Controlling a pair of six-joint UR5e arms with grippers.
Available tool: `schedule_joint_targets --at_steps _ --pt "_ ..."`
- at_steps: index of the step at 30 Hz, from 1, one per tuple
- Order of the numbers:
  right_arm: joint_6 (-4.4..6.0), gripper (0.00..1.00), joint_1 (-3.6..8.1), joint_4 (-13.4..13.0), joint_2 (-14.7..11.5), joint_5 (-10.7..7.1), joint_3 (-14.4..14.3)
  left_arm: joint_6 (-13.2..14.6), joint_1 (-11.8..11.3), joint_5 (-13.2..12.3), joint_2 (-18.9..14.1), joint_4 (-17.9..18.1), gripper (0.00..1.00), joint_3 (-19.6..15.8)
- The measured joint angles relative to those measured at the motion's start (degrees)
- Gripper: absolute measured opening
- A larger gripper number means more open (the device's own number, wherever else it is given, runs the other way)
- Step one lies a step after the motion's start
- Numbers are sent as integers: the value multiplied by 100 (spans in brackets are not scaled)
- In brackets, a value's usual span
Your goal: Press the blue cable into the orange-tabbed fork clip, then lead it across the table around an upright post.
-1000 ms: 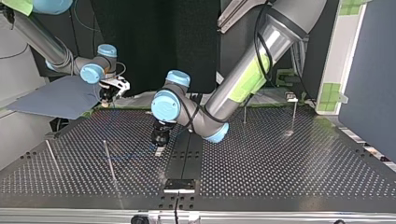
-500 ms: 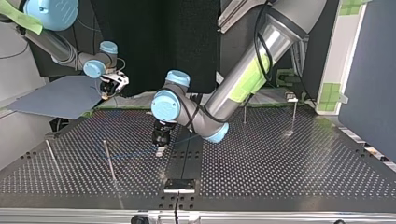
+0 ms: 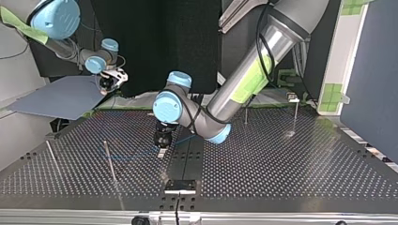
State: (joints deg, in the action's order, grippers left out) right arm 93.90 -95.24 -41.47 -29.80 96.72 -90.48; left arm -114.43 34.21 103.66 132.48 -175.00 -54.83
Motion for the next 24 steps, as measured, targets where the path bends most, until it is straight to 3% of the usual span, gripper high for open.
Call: schedule_joint_targets --at_steps 9,24 --pt "-30 0 149 -160 435 -19 192 1 -32 -2 0 0 100 0" --pt "-118 0 303 -349 873 -144 488 17 -65 -7 0 -21 100 -1"
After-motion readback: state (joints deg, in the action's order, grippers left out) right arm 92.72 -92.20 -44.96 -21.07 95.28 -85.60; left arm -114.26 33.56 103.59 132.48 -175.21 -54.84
